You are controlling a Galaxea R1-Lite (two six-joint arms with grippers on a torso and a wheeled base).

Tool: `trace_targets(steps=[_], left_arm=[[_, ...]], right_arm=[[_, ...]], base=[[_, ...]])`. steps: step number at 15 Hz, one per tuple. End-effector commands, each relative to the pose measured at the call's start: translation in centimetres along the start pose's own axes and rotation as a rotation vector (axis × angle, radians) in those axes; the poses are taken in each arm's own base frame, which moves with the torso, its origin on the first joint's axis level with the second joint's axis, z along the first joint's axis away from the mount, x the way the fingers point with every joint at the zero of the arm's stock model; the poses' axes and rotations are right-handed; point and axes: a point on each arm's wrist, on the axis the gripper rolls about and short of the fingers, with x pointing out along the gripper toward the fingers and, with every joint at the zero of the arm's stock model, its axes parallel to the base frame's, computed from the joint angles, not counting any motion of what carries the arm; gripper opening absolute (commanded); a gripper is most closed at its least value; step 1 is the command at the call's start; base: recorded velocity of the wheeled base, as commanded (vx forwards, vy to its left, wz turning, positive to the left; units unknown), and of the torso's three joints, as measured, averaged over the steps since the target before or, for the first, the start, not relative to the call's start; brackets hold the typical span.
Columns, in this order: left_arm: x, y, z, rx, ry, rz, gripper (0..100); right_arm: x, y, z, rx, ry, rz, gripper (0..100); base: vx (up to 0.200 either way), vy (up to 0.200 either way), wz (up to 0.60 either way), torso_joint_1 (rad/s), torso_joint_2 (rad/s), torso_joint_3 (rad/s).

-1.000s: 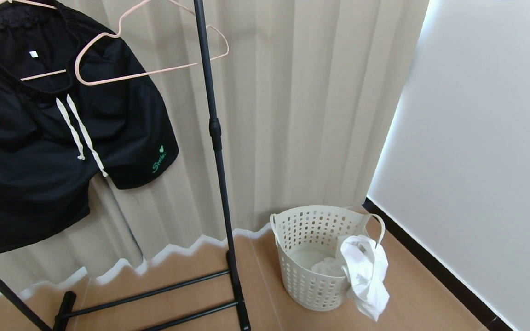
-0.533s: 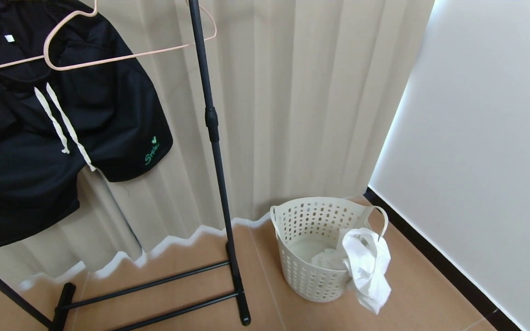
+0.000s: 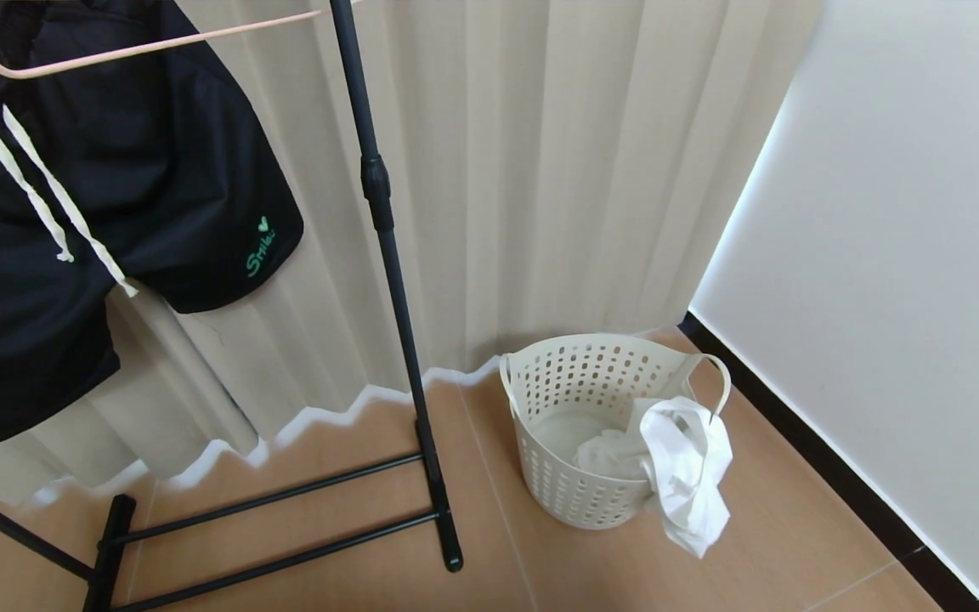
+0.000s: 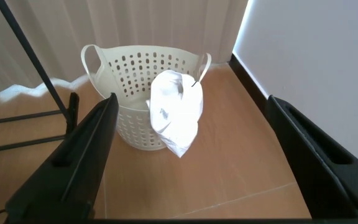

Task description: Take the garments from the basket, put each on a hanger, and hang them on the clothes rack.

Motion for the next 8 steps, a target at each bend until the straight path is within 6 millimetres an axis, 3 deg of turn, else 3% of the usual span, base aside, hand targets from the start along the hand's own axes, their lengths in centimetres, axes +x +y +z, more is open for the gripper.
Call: trace_targets(steps=[1,8], left_arm=[[0.01,0.00,0.00,-0.001,0.002,0.001,100],[0.01,0.00,0.00,-0.001,0.002,0.000,100]], right_arm=[[0.01,0.00,0.00,0.000,0.002,0.001,100],[0.01,0.00,0.00,0.000,0.002,0.001,100]], base=[[0.000,0.000,0.00,0.002,0.00,-0.193],[0.000,0.000,0.00,0.001,0.00,-0.199]])
